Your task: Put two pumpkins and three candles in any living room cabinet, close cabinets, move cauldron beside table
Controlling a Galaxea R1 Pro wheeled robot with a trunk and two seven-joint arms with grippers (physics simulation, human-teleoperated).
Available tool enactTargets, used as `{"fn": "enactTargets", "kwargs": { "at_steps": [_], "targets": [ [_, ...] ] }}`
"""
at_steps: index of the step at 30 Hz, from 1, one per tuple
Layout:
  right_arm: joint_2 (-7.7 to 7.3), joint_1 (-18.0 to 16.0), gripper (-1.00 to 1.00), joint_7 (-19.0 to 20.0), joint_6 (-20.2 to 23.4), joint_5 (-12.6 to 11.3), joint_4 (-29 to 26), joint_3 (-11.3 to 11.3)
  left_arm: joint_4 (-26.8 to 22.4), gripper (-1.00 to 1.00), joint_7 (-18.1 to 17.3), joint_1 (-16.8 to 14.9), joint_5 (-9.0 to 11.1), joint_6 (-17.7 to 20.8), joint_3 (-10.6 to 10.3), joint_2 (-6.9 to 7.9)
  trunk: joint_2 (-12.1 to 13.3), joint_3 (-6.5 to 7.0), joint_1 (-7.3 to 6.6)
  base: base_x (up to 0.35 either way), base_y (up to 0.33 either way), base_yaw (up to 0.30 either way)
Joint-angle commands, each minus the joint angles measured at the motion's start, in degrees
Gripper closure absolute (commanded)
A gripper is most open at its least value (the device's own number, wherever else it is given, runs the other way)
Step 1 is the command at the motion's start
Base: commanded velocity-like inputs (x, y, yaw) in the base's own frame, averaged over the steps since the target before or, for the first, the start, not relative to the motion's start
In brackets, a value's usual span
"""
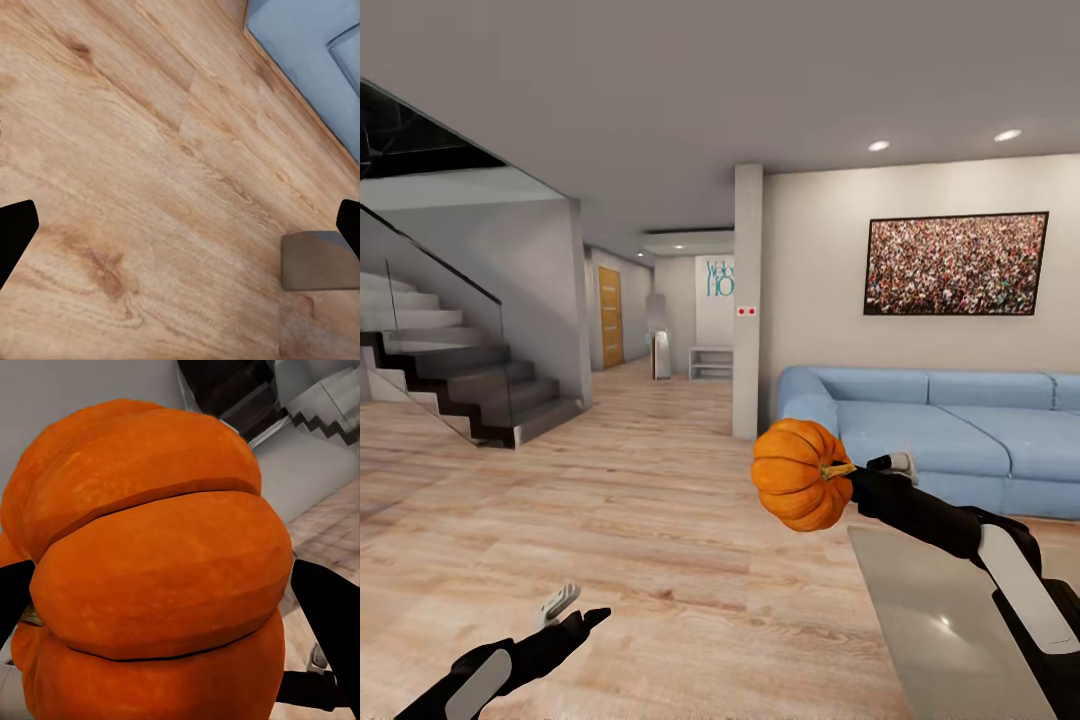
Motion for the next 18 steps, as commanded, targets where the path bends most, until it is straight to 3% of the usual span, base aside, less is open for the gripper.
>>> {"fn": "enactTargets", "kwargs": {
  "at_steps": [1,10,18],
  "targets": [
    [-0.03,-0.06,1.0,0.04,0.23,-0.27,0.03,0.03,-0.01,-1.0,-0.04,-0.04,0.43,0.12,-0.25,0.06,-0.45,-0.25,0.21,0.0,0.0,0.0],
    [-0.03,-0.06,1.0,-0.03,0.2,-0.27,0.1,0.03,-0.01,-1.0,-0.04,-0.02,0.48,0.12,-0.25,0.06,-4.06,-1.87,2.19,0.0,0.0,0.0],
    [-0.03,-0.06,1.0,-0.03,0.19,-0.27,-0.03,0.03,-0.01,-1.0,-0.12,-0.03,0.6,0.14,0.39,0.1,-4.16,-3.64,2.4,0.0,0.0,0.0]
  ]
}}
